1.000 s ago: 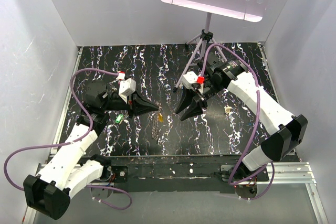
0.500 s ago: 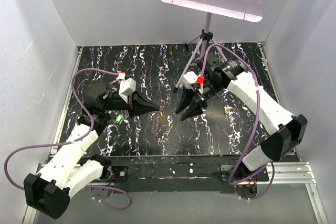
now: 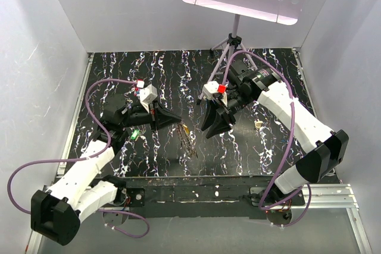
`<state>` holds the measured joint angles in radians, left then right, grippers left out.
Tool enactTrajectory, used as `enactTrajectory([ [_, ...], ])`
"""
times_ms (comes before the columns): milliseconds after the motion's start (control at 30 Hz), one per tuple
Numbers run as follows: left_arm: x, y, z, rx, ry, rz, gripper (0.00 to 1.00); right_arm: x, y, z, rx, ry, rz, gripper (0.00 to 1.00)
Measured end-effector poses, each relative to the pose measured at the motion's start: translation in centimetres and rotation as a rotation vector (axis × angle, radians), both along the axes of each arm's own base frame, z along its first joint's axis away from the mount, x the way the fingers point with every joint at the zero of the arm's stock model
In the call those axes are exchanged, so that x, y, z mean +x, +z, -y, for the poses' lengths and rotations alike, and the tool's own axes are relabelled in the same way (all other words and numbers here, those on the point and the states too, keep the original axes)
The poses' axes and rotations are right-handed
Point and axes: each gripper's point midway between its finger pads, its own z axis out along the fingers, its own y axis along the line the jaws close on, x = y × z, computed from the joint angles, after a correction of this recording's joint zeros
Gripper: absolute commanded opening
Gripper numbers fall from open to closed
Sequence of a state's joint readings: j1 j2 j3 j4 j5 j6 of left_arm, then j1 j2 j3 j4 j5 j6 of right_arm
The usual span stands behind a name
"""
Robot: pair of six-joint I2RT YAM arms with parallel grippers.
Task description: Put the keys on the keyring
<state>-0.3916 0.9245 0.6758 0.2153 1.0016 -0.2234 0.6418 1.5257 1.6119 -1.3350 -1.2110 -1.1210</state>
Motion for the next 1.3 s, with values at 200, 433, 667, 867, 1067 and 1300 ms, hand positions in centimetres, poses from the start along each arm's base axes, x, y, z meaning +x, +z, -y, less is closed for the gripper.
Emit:
enactTrajectory([
  [200, 2.3, -1.5, -0.3, 0.014, 0.079, -0.096, 0.00, 0.0, -0.9, 0.4, -0.065, -0.031, -0.034, 0.44],
  [433, 3.0, -1.7, -0.3, 0.006, 0.095, -0.113, 0.00, 0.3, -1.2, 0.4, -0.094, -0.050, -0.038, 0.44],
  [667, 3.6, -2.8, -0.8, 0.037, 0.131, -0.139, 0.00, 0.3, -1.6, 0.5, -0.108, -0.060, -0.038, 0.44],
  [867, 5.2, -4.8, -1.4, 0.073, 0.199, -0.212, 0.00, 0.5, -1.6, 0.5, -0.109, -0.064, -0.033, 0.44],
  [1067, 8.2, -7.1, -2.7, 0.125, 0.318, -0.327, 0.00, 0.4, -1.8, 0.6, -0.114, -0.065, -0.038, 0.44],
  [1300, 12.5, -8.3, -4.6, 0.177, 0.468, -0.423, 0.00, 0.3, -2.0, 0.6, -0.123, -0.069, -0.047, 0.44],
])
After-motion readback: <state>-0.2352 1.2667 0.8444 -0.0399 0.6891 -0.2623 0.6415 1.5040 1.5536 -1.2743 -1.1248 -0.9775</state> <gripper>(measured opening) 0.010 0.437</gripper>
